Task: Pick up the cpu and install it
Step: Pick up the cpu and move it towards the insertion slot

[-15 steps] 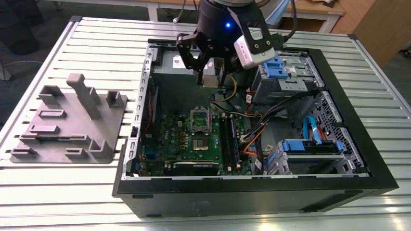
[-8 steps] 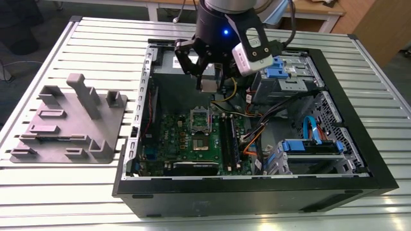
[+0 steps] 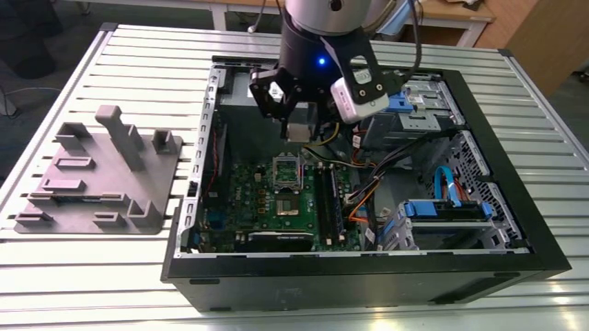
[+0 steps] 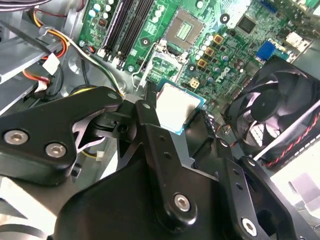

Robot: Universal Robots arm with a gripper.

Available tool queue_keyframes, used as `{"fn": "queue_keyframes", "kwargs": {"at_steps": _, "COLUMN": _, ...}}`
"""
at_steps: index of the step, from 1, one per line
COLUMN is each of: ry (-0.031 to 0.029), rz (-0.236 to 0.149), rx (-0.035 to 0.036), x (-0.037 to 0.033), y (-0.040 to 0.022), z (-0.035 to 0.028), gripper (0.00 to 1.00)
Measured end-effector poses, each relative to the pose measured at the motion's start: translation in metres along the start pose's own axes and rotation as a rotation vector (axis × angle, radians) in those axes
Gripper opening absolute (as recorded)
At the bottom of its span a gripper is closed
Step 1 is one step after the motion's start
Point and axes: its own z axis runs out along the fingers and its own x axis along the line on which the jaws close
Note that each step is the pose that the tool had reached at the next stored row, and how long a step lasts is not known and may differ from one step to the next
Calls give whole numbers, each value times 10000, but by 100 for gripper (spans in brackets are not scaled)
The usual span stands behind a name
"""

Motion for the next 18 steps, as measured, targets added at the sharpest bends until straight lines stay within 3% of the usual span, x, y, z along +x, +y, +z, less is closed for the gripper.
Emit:
{"fn": "queue_keyframes", "kwargs": {"at_steps": 12, "ry": -9, "rz": -25, "rx": 1, "x": 37, "y": -66, "z": 198, "gripper": 47}}
{"fn": "queue_keyframes", "kwargs": {"at_steps": 18, "ry": -9, "rz": -30, "rx": 3, "x": 41, "y": -83, "z": 244, "gripper": 47}}
